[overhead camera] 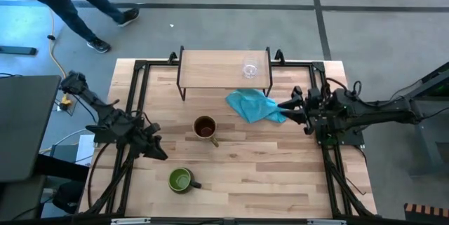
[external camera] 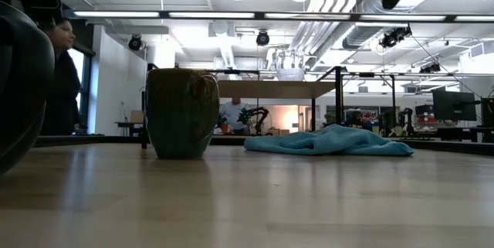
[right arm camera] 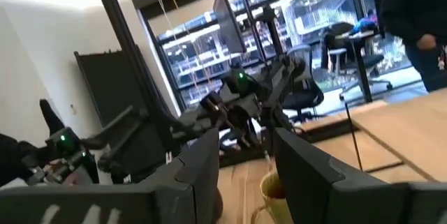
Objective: Stack small to large cups/mugs on shelf
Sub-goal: Put the black mug on the shelf
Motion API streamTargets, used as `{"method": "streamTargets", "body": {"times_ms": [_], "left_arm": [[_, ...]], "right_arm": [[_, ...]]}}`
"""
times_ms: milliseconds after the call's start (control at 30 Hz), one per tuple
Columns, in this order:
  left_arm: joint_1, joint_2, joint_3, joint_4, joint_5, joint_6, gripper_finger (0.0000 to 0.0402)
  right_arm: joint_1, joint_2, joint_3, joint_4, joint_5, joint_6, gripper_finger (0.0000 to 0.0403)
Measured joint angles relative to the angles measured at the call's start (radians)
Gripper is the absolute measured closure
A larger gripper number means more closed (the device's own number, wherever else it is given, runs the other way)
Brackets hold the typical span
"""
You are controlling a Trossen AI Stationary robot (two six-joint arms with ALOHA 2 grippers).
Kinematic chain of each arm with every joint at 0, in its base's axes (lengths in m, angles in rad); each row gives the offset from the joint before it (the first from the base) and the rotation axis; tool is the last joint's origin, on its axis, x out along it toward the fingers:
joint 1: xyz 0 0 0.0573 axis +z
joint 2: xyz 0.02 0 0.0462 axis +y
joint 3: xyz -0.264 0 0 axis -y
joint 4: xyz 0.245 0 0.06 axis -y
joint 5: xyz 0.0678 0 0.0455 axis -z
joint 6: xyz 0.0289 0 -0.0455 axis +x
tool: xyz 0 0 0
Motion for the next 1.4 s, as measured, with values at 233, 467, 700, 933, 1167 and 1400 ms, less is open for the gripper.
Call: {"method": "streamTargets", "body": {"times_ms": [233,467,700,933,1167,1400], "left_arm": [[-0.071,0.077,0.032,0.001,-0.109,-0.012,0.0312],[-0.088,0.162,0.087,-0.026,-0.149,-0.02,0.0312],[-0.088,0.253,0.17,-0.124,-0.145,-0.018,0.0312],[-0.088,0.325,0.211,-0.182,-0.103,-0.021,0.0312],[-0.108,0.391,0.214,-0.181,-0.007,-0.064,0.0312],[-0.182,0.402,0.214,-0.182,-0.066,-0.106,0.0312]], "right_arm": [[0.004,-0.026,0.0,-0.155,0.04,0.002,0.0275],[0.004,-0.026,0.0,-0.252,0.09,0.0,0.0275],[0.004,-0.025,0.0,-0.299,0.092,0.003,0.0275],[0.004,-0.026,0.0,-0.299,0.093,0.003,0.0275],[0.004,-0.026,0.0,-0.326,0.077,0.037,0.0275],[0.004,-0.026,0.0,-0.331,0.071,0.053,0.0275]]}}
